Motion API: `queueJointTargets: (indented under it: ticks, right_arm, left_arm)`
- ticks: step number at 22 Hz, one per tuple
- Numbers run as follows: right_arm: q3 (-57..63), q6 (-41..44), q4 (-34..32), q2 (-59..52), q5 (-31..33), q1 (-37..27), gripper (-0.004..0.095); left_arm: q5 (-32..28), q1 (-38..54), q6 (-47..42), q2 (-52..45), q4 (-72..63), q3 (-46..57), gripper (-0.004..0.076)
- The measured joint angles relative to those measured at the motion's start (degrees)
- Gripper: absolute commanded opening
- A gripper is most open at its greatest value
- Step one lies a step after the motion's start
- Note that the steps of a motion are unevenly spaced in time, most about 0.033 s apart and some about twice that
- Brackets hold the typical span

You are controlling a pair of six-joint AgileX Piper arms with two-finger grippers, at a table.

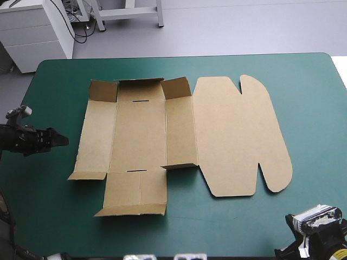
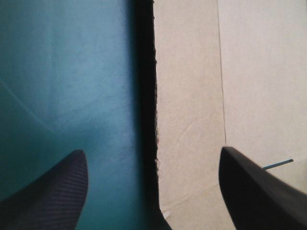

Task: Fold the box

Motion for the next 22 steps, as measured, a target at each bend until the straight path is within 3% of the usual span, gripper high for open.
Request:
queueJointTargets:
  ticks: [12,22]
  right_arm:
    - [0.0,0.0,0.18,0.0,0.05,0.0,-0.0014]
    - [0.0,0.0,0.18,0.0,0.16,0.0,-0.0014]
  left_arm:
    - [-0.62,-7.26,-0.38,10.18,2.97,0.0,0.0543]
    - [-1.15,-11.47,2.02,9.39,-0.29,4.23,0.0543]
